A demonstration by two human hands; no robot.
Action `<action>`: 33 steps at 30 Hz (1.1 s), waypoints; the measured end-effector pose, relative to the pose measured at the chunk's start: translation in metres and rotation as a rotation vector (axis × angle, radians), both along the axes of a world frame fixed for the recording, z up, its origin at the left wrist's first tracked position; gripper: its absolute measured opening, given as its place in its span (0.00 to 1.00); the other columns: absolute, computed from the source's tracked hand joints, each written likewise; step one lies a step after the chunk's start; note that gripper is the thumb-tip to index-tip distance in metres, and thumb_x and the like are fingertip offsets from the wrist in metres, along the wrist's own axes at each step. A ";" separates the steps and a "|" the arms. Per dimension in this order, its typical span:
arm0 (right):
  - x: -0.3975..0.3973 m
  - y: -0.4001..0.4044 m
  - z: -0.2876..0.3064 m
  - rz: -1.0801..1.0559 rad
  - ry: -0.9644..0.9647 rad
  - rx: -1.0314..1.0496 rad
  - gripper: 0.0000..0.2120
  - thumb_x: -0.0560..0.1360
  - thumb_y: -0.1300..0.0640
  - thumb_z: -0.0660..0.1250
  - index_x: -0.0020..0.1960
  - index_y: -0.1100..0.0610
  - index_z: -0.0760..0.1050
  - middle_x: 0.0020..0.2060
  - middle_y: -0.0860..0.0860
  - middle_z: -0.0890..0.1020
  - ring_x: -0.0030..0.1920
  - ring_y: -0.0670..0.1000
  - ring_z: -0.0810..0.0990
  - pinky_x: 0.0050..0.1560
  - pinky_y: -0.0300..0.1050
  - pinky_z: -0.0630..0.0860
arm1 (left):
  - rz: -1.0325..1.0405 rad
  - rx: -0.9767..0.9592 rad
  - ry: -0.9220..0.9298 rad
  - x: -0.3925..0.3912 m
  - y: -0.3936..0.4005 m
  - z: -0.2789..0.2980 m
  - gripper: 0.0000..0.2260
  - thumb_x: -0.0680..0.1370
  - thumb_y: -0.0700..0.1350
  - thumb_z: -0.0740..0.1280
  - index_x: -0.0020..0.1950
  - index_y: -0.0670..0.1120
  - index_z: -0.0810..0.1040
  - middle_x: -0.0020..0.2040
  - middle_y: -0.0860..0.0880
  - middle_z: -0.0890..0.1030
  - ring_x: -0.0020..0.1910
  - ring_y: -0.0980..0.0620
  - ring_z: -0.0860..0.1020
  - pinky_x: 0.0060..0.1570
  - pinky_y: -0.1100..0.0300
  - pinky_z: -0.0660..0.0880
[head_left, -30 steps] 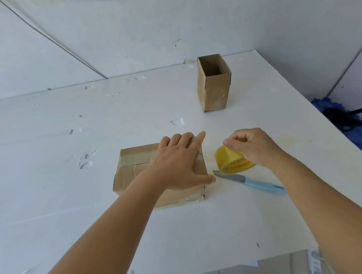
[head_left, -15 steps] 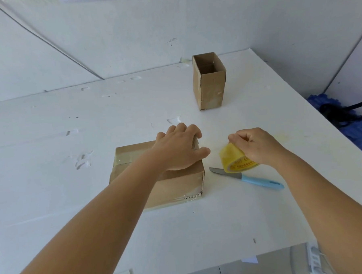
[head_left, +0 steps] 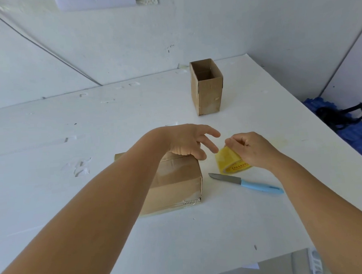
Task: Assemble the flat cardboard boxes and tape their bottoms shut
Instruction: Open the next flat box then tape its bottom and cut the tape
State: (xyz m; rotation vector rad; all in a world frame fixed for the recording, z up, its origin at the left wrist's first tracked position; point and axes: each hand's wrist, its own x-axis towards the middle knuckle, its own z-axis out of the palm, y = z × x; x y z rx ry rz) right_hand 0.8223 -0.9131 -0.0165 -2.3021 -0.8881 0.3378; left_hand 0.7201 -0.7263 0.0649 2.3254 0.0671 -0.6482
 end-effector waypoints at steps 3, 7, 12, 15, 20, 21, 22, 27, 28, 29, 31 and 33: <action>-0.002 0.003 -0.002 0.012 0.002 0.007 0.22 0.79 0.44 0.57 0.44 0.63 0.78 0.35 0.61 0.77 0.33 0.50 0.70 0.34 0.44 0.65 | 0.030 -0.088 -0.009 -0.003 0.002 0.000 0.30 0.73 0.34 0.66 0.71 0.54 0.65 0.57 0.60 0.80 0.33 0.60 0.71 0.38 0.72 0.69; -0.007 0.006 -0.005 -0.017 0.026 0.114 0.17 0.80 0.47 0.56 0.50 0.56 0.79 0.45 0.53 0.80 0.46 0.50 0.76 0.45 0.43 0.69 | 0.071 -0.181 -0.018 -0.005 0.004 -0.002 0.30 0.74 0.32 0.64 0.72 0.53 0.65 0.59 0.57 0.80 0.32 0.63 0.72 0.44 0.67 0.69; -0.018 -0.001 -0.029 -0.291 0.104 0.249 0.17 0.82 0.56 0.50 0.65 0.58 0.71 0.56 0.50 0.77 0.60 0.51 0.73 0.58 0.42 0.66 | 0.115 -0.205 -0.045 -0.004 0.005 -0.007 0.30 0.74 0.30 0.61 0.72 0.53 0.64 0.58 0.54 0.81 0.33 0.64 0.74 0.46 0.65 0.68; -0.021 -0.013 -0.056 -0.306 0.161 -0.060 0.16 0.79 0.59 0.54 0.64 0.56 0.71 0.59 0.54 0.76 0.61 0.55 0.73 0.58 0.45 0.69 | 0.147 -0.215 -0.058 -0.001 0.006 -0.009 0.30 0.75 0.29 0.61 0.73 0.52 0.64 0.58 0.53 0.81 0.34 0.65 0.75 0.47 0.65 0.69; -0.039 -0.025 -0.082 -0.103 0.030 -0.381 0.17 0.74 0.55 0.63 0.62 0.44 0.74 0.53 0.52 0.71 0.58 0.56 0.70 0.57 0.47 0.71 | 0.166 -0.233 -0.067 -0.001 0.005 -0.010 0.29 0.75 0.31 0.62 0.72 0.53 0.64 0.57 0.54 0.82 0.37 0.64 0.77 0.46 0.66 0.70; -0.041 -0.025 -0.083 -0.104 -0.011 -0.356 0.16 0.74 0.57 0.62 0.59 0.43 0.76 0.51 0.51 0.70 0.56 0.55 0.71 0.53 0.45 0.71 | 0.163 -0.228 -0.070 -0.001 0.005 -0.010 0.29 0.75 0.31 0.63 0.72 0.53 0.64 0.56 0.54 0.82 0.36 0.64 0.77 0.46 0.66 0.70; -0.043 -0.025 -0.082 -0.111 -0.025 -0.325 0.16 0.75 0.59 0.61 0.57 0.44 0.78 0.49 0.50 0.69 0.54 0.54 0.72 0.48 0.44 0.70 | 0.160 -0.223 -0.072 -0.001 0.005 -0.010 0.29 0.75 0.31 0.63 0.72 0.53 0.64 0.56 0.54 0.82 0.36 0.64 0.77 0.46 0.66 0.69; -0.047 -0.031 -0.072 -0.090 -0.099 -0.344 0.17 0.76 0.64 0.55 0.54 0.53 0.79 0.44 0.53 0.75 0.48 0.56 0.75 0.42 0.46 0.70 | 0.175 -0.209 -0.089 -0.002 0.005 -0.011 0.30 0.75 0.30 0.63 0.73 0.52 0.62 0.56 0.53 0.82 0.33 0.64 0.76 0.44 0.66 0.69; -0.047 -0.034 -0.068 -0.090 -0.094 -0.342 0.16 0.76 0.63 0.54 0.55 0.54 0.79 0.47 0.52 0.78 0.50 0.55 0.76 0.45 0.46 0.71 | 0.182 -0.211 -0.094 -0.002 0.005 -0.011 0.31 0.75 0.30 0.63 0.74 0.51 0.62 0.56 0.53 0.82 0.33 0.64 0.76 0.44 0.66 0.69; -0.048 -0.039 -0.063 -0.092 -0.060 -0.323 0.16 0.77 0.62 0.54 0.55 0.53 0.79 0.49 0.51 0.79 0.51 0.54 0.76 0.48 0.45 0.72 | 0.187 -0.215 -0.099 -0.003 0.006 -0.011 0.31 0.75 0.30 0.63 0.74 0.50 0.62 0.56 0.53 0.82 0.34 0.64 0.76 0.45 0.66 0.70; -0.049 -0.049 -0.051 -0.090 0.033 -0.285 0.13 0.77 0.58 0.57 0.49 0.50 0.80 0.45 0.46 0.81 0.49 0.52 0.78 0.44 0.42 0.70 | 0.190 -0.219 -0.102 -0.003 0.006 -0.011 0.31 0.75 0.30 0.63 0.75 0.50 0.61 0.56 0.54 0.82 0.35 0.63 0.76 0.48 0.64 0.70; -0.053 -0.060 -0.038 -0.091 0.135 -0.278 0.06 0.74 0.53 0.63 0.40 0.47 0.78 0.37 0.43 0.79 0.39 0.50 0.79 0.37 0.40 0.69 | 0.188 -0.221 -0.100 -0.003 0.006 -0.011 0.31 0.75 0.30 0.63 0.75 0.49 0.61 0.56 0.53 0.82 0.35 0.63 0.76 0.48 0.64 0.70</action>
